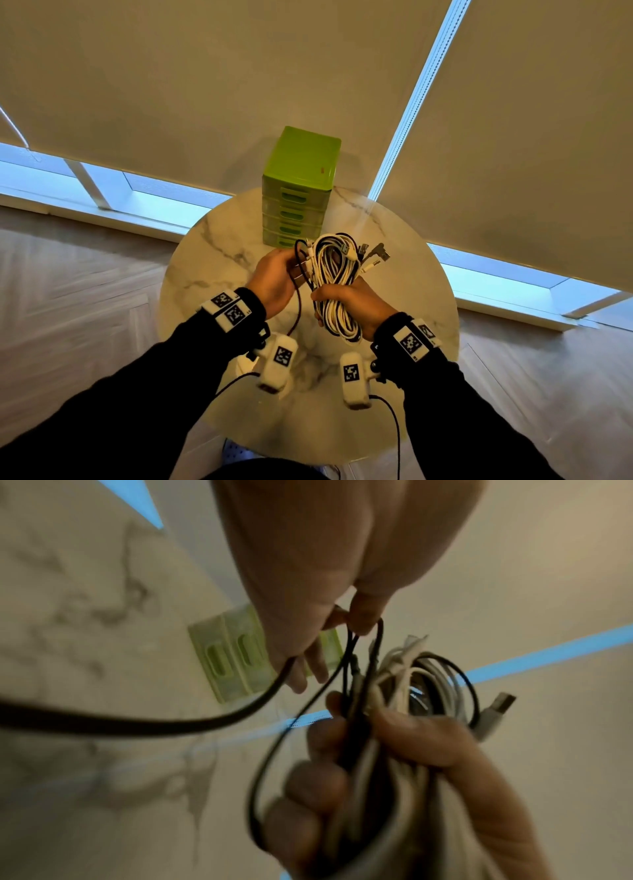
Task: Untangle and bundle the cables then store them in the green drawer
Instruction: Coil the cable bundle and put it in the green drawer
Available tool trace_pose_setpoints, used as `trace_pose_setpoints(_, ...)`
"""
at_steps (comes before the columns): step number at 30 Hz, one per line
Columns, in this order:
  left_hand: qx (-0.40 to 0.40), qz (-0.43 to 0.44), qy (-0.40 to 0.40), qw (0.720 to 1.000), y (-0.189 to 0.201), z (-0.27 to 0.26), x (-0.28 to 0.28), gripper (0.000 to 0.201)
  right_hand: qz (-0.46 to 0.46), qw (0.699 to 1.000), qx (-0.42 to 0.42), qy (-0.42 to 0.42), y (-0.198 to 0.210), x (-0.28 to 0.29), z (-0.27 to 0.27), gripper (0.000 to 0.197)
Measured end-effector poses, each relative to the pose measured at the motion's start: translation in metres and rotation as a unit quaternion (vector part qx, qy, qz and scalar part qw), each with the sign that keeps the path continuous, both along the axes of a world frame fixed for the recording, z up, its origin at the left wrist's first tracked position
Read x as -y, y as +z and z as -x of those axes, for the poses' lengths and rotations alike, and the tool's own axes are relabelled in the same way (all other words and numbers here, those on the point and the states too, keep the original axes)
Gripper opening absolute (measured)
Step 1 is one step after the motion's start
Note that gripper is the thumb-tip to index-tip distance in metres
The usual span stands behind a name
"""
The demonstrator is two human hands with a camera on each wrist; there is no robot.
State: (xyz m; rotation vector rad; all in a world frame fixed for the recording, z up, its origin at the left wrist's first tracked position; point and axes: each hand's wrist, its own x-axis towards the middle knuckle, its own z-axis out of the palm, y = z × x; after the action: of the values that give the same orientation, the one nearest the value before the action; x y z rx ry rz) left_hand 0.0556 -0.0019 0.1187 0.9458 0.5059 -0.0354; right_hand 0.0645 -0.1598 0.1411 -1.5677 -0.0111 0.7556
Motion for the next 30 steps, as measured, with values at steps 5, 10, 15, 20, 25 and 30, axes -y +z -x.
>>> trace_pose_setpoints(5,-0.006,0.114,0.02,0.993,0.013,-0.005,0.014,0.047,0.049,0.994,0.097,0.007,-0.007,-0.004,-0.002,0.039)
trace_pose_setpoints(10,-0.004,0.067,-0.041,0.997,0.012,-0.006,0.019,0.065,0.152,0.978,0.129,0.057,-0.014,-0.001,-0.009,0.058)
trace_pose_setpoints(15,0.013,0.013,-0.025,1.0,0.008,-0.004,0.024,0.054,0.251,0.952,0.174,0.038,-0.018,0.001,-0.011,0.052)
trace_pose_setpoints(20,0.039,0.041,-0.032,0.998,0.013,-0.003,0.019,0.057,0.129,0.979,0.155,-0.008,-0.021,0.005,-0.011,0.033)
trace_pose_setpoints(25,0.017,-0.265,-0.167,0.949,-0.006,0.03,0.018,0.051,-0.051,0.991,0.013,-0.126,-0.019,0.007,-0.013,0.016)
trace_pose_setpoints(30,0.044,-0.305,-0.397,0.864,-0.033,0.066,0.013,0.06,-0.151,0.969,-0.094,-0.172,-0.011,0.007,-0.024,0.006)
